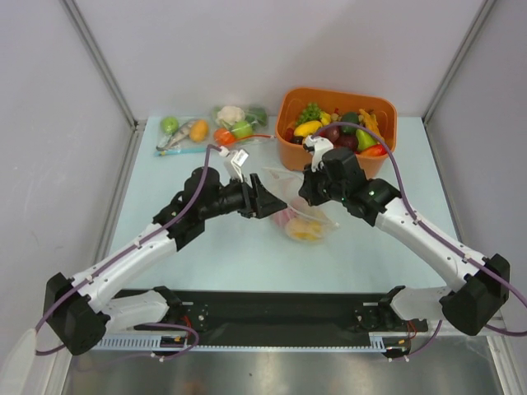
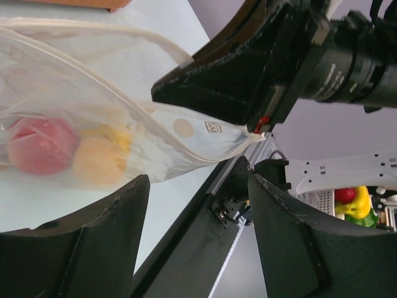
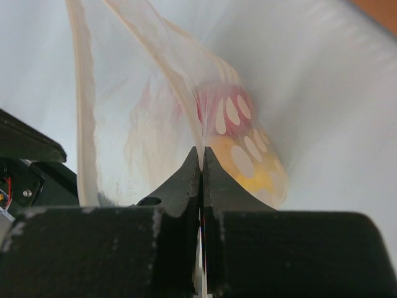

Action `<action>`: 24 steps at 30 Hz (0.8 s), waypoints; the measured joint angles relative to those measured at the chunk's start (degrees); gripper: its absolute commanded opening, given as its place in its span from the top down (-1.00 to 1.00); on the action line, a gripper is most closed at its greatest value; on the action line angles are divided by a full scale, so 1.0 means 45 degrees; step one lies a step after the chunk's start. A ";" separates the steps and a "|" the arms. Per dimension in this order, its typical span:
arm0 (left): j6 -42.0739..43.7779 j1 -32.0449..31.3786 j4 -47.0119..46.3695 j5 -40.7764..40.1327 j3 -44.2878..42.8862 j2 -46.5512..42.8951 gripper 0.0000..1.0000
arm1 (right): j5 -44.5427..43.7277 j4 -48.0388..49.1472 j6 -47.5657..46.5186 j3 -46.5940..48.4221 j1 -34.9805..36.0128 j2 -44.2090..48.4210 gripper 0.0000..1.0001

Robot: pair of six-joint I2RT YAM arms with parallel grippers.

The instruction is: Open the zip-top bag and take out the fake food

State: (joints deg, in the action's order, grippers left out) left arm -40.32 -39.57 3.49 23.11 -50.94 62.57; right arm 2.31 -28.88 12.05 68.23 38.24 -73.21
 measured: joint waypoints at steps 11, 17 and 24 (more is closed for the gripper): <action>-0.0442 -0.0194 0.0029 -0.0884 -0.0039 0.1020 -0.45 | -0.0525 0.0005 0.0092 -0.0199 0.0704 0.0151 1.00; -0.0714 -0.0355 0.0170 -0.1384 -0.0039 0.1117 -0.50 | -0.1044 0.0005 0.0083 -0.0253 0.1205 0.0155 1.00; -0.0729 -0.0432 0.0233 -0.1821 -0.0044 0.1287 -0.40 | -0.1452 0.0000 0.0073 -0.0321 0.1559 0.0155 1.00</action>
State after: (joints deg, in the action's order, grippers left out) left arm -43.59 -41.52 4.54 14.92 -51.13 68.36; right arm -4.23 -28.88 12.38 66.78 45.25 -72.51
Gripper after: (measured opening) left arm 0.741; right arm 0.011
